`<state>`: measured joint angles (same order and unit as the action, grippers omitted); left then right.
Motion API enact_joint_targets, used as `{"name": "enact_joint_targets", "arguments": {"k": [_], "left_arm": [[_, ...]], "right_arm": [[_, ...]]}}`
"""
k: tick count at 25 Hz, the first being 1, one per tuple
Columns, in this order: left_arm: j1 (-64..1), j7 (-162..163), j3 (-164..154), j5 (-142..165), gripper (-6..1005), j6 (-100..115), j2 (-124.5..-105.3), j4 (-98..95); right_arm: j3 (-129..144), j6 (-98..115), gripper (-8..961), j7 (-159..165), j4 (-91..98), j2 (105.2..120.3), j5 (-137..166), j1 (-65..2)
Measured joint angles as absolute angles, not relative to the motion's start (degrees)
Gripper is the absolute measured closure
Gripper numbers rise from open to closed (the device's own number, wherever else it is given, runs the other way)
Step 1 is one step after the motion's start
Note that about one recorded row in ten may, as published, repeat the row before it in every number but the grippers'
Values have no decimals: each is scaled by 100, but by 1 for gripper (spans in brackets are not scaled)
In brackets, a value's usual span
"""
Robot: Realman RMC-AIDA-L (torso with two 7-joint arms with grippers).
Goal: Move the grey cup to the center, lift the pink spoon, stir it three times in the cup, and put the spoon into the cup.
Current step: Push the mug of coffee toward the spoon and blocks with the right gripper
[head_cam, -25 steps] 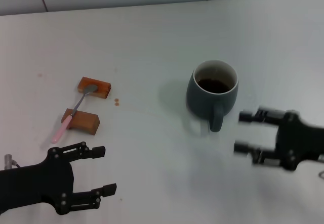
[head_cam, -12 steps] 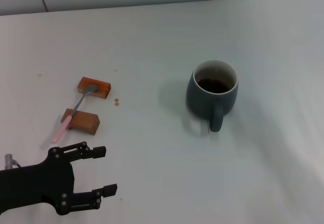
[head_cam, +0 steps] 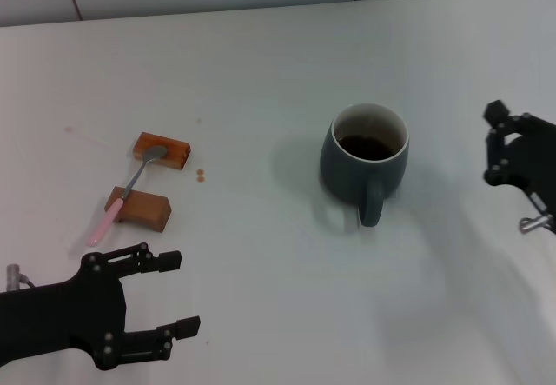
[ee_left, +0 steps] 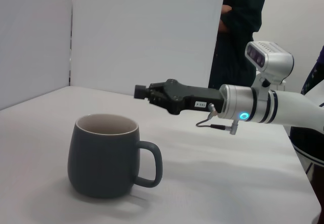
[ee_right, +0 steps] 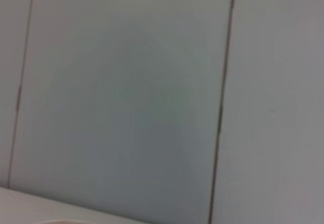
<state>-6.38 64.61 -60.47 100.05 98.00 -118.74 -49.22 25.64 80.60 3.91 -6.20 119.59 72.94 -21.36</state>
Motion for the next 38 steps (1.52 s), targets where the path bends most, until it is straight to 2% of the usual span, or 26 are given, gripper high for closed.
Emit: {"name": "enact_joint_targets", "arguments": {"k": [12,38], "left_arm": [[-668,6459,-6067,9999,212,9809,-11880,-4922],[-668,6460,-6166,10002,213,9808,-11891,-4922]], "right_arm": [[2389,7314,939,-626,-1408,11968,7279,-2731],[2305,6947,939,-1055,-2296,11979,7313,-3484]]}}
